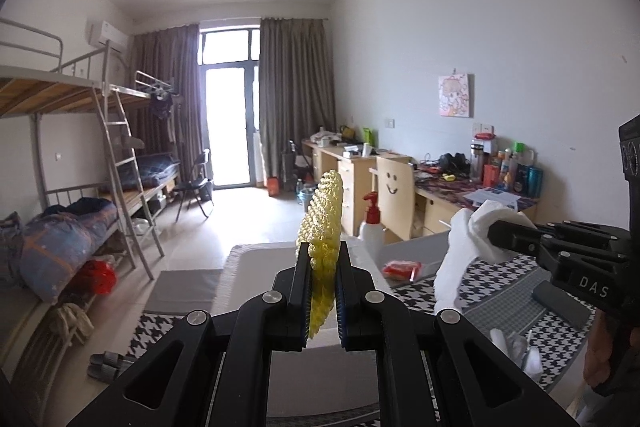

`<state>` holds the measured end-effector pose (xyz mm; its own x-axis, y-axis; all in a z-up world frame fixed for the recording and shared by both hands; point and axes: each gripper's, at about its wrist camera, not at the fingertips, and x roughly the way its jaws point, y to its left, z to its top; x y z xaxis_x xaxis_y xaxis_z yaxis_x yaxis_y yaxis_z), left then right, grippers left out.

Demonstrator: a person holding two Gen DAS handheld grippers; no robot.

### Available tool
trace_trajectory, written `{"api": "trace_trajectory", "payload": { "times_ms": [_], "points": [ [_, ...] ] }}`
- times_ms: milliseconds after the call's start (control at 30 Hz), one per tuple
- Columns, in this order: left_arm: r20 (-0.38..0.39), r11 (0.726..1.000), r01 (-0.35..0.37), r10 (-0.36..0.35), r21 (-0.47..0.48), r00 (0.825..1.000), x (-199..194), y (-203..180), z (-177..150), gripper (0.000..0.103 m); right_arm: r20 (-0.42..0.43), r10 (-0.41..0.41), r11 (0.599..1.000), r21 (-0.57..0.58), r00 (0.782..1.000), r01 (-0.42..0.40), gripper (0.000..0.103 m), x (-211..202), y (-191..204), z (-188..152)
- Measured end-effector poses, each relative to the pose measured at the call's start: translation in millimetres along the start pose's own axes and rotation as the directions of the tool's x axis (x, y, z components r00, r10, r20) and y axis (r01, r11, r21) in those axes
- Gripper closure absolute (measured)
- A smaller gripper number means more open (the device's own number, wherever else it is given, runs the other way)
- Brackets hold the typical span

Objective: Organize soft objects
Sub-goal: 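Carry the white tissue and yellow sponge up toward the white foam box, then lower the tissue into the foam box and open the right tool while the left holds the sponge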

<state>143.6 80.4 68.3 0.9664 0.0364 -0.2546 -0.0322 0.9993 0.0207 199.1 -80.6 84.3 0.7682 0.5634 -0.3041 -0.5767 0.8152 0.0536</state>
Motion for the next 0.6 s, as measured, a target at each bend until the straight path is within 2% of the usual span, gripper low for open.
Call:
{"api": "trace_trajectory", "payload": {
  "times_ms": [600],
  "points": [
    [0.002,0.995,-0.100,0.100,-0.015,0.995,-8.0,25.1,-0.7,0.092,0.012,0.072,0.996,-0.051,0.997,-0.071,0.093,17.7,21.4,21.4]
  ]
}}
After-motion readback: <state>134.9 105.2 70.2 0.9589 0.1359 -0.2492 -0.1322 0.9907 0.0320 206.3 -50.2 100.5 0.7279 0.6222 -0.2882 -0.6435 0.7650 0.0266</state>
